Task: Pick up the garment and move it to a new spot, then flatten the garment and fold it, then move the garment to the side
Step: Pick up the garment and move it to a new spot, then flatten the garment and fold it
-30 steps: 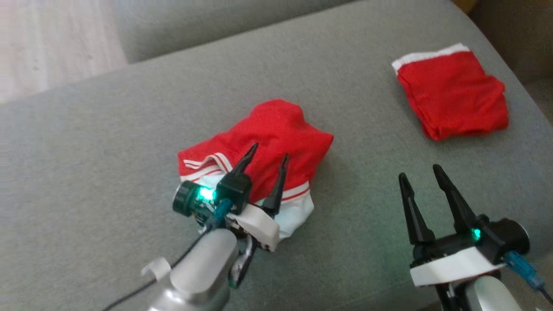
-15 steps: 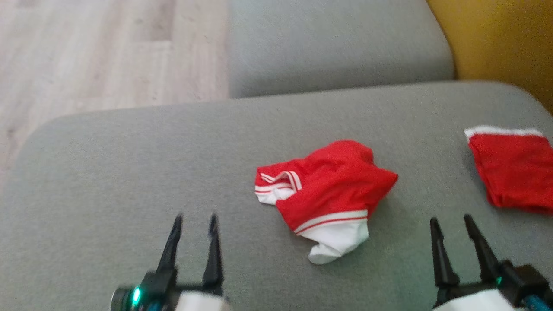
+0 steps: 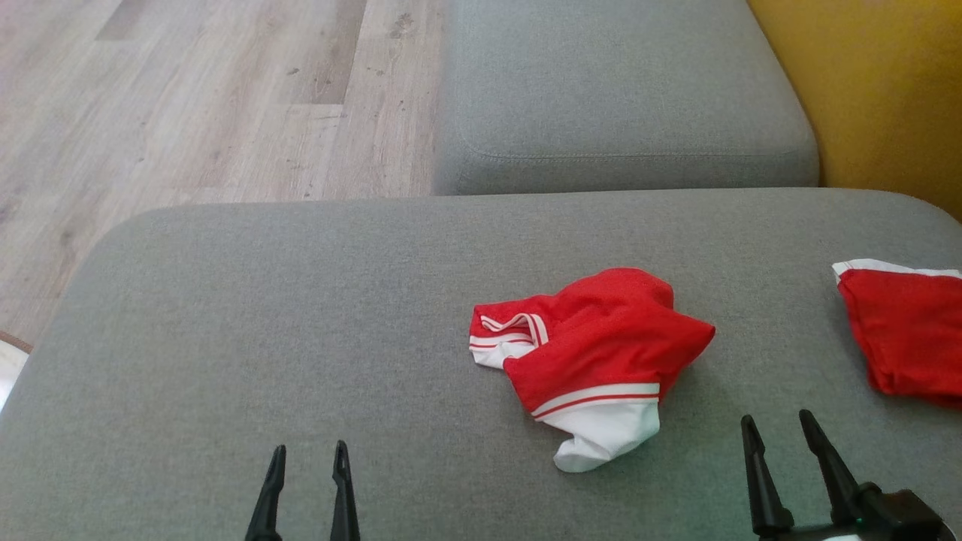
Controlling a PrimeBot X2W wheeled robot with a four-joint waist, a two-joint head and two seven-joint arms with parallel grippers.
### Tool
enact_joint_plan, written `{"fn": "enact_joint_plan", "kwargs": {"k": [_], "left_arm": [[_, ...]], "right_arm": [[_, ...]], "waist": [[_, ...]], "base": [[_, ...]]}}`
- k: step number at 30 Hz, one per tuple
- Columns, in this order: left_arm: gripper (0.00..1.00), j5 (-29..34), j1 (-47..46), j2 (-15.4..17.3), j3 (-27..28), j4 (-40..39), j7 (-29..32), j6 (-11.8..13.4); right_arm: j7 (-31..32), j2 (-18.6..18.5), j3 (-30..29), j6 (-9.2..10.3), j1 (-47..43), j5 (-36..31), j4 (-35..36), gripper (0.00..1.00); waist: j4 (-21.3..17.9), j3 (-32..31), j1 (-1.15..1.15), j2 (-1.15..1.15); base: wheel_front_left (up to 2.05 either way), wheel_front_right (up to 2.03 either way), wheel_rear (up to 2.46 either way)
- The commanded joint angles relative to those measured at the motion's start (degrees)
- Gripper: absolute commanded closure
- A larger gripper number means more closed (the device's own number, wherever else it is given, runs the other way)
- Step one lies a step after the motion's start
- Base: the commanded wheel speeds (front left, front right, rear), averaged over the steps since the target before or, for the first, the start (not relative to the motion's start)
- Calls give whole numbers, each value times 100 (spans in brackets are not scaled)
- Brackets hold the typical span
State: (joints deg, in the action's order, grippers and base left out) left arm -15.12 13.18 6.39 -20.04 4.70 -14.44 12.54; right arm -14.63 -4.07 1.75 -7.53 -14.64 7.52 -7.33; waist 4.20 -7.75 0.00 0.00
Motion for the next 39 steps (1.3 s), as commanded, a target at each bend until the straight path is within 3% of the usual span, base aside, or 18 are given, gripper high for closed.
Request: {"fn": "enact_joint_plan", "kwargs": {"k": [1,13,27,35,39], "left_arm": [[0,100,-269,-110,282,-209,-55,-47],[0,371,-248,-275,510,-183,-55,-317],[0,452,-208,-340,647,-119,-56,-453],[0,477,-684,-348,324,443,-56,-661],[0,-11,-1373,-350,-264,1191,-54,-967]], "right_arm": [[-37,-53,101,4,245,-57,176,0],[-37,-70,280,4,176,-18,140,0],[-37,-151,493,4,218,50,155,0],[-37,-218,524,4,344,20,232,0],[-37,-382,643,4,463,9,296,0]], "waist": [[-7,3,0,0],[-43,20,0,0],[-177,80,0,0],[-311,373,0,0],[-476,664,0,0]], "base": [[0,0,0],[0,0,0],[0,0,0],[0,0,0],[0,0,0]]}}
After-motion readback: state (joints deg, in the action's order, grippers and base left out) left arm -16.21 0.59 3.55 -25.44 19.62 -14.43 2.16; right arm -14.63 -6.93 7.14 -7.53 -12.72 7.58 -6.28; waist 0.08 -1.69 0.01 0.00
